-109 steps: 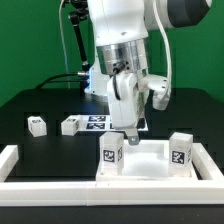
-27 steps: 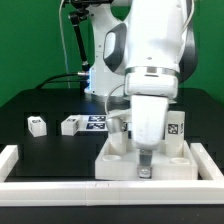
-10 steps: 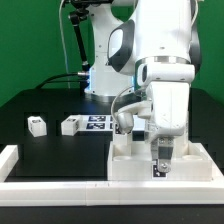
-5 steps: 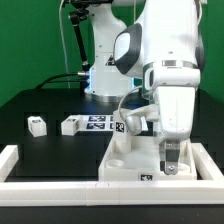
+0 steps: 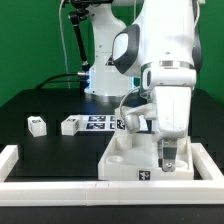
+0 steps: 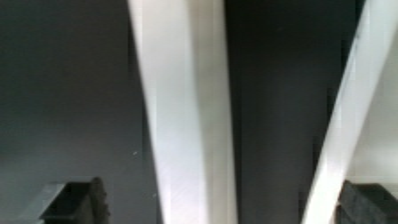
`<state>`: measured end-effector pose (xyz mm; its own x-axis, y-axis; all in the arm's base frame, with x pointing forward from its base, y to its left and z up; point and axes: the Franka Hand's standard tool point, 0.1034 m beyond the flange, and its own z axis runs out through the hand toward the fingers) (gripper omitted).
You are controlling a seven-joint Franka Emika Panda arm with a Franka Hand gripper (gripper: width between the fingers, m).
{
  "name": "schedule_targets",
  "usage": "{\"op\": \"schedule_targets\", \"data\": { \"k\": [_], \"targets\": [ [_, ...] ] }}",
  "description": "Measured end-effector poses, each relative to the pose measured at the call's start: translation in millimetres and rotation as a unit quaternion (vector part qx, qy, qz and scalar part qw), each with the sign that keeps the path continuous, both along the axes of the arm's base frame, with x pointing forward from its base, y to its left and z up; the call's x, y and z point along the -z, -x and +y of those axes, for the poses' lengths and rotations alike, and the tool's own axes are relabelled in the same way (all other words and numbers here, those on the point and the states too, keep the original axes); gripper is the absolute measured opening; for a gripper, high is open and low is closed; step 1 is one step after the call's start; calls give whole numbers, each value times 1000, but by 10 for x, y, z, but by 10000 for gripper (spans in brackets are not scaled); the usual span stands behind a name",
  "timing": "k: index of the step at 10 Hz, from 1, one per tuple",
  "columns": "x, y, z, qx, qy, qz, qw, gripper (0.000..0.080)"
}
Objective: Assemble square table
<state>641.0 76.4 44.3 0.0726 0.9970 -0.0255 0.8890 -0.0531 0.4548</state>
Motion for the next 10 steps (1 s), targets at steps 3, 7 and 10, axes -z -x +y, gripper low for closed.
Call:
{"op": "schedule_targets", "data": {
  "k": [3, 7, 10],
  "targets": [
    [-26, -175, -5, 1, 4, -6, 1000, 649],
    [-158, -259, 135, 1, -3, -17, 1000, 649],
    [-185, -238, 158, 1, -5, -17, 1000, 649]
  ]
}}
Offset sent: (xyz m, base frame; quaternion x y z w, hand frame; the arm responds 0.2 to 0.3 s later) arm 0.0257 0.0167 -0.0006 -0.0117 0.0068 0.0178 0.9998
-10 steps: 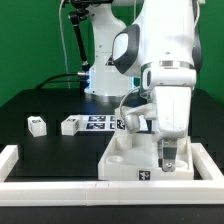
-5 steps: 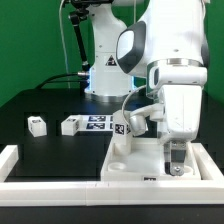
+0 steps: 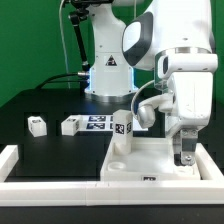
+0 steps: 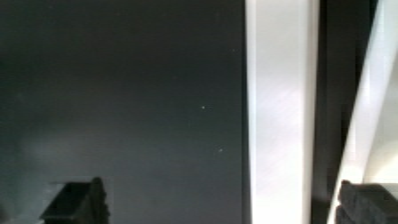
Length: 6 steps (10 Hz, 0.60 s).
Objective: Assemble square table
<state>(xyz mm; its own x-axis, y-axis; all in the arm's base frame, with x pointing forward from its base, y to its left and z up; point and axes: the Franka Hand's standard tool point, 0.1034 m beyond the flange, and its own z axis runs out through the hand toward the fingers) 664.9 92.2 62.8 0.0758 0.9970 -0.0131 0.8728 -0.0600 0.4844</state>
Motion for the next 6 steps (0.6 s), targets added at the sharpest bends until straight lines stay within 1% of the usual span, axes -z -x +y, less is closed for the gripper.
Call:
{"op": "schedule_targets", "data": {
  "k": [5, 6],
  "targets": [
    [4, 1, -5, 0, 0, 0, 1000, 649],
    [-13, -6, -8, 1, 0, -1, 1000, 649]
  ]
}}
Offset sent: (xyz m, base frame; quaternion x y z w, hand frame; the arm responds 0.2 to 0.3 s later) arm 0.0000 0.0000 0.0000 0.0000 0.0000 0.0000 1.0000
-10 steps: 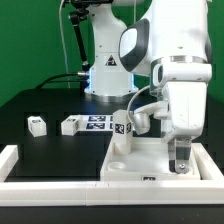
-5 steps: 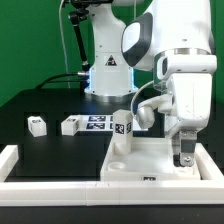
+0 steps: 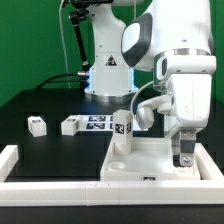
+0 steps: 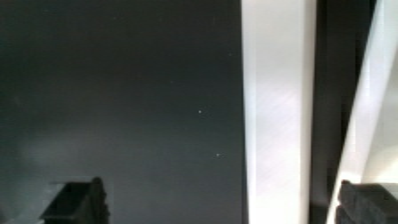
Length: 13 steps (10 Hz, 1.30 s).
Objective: Assemble square table
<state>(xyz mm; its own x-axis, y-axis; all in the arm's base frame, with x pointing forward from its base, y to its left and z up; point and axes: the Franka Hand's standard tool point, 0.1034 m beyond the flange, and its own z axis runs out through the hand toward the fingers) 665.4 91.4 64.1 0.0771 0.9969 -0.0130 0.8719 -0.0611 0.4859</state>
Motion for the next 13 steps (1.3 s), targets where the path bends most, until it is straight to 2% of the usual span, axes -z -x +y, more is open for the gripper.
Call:
{"op": "schedule_targets", "data": {
  "k": [1, 2, 3, 4, 5, 8, 9, 10, 11, 13],
  "targets": [
    [-144, -18, -12, 10, -1, 0, 1000, 649],
    [-422, 19, -46, 30, -9, 2, 999, 649],
    [-662, 108, -120, 39, -16, -1, 999, 649],
    [-787, 226, -240, 54, -23, -2, 998, 649],
    [-765, 295, -353, 95, -43, -4, 995, 649],
    [-739, 287, -312, 163, -81, -6, 983, 649],
    [-741, 285, -323, 197, -100, -8, 975, 649],
    [-767, 291, -427, 231, -115, -6, 966, 649],
    [-867, 372, -603, 268, -132, -4, 954, 649],
    [-940, 650, -885, 320, -153, 7, 935, 649]
  ]
}}
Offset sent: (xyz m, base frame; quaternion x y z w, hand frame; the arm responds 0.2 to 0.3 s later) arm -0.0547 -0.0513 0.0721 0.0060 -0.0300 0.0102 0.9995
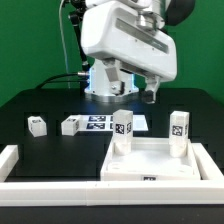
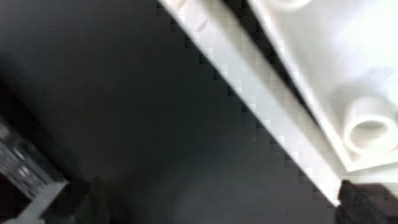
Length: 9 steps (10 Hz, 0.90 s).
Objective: Assemble square table
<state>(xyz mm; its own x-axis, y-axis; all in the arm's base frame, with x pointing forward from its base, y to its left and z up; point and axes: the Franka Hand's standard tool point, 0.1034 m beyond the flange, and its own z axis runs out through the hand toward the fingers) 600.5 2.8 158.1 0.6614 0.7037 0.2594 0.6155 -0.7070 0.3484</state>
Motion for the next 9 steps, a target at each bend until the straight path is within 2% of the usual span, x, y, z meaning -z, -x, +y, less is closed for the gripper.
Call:
{"op": "schedule_targets", "data": {
  "k": [1, 3, 7, 8, 9],
  "targets": [
    [-7, 39, -101, 39, -18, 0, 999, 649],
    [50, 44, -76, 97, -46, -1, 994, 649],
    [59, 58, -96, 97, -45, 0, 994, 649],
    [36, 152, -231, 89, -39, 8, 995, 649],
    [11, 351, -444, 85, -33, 23, 996, 649]
  ]
}}
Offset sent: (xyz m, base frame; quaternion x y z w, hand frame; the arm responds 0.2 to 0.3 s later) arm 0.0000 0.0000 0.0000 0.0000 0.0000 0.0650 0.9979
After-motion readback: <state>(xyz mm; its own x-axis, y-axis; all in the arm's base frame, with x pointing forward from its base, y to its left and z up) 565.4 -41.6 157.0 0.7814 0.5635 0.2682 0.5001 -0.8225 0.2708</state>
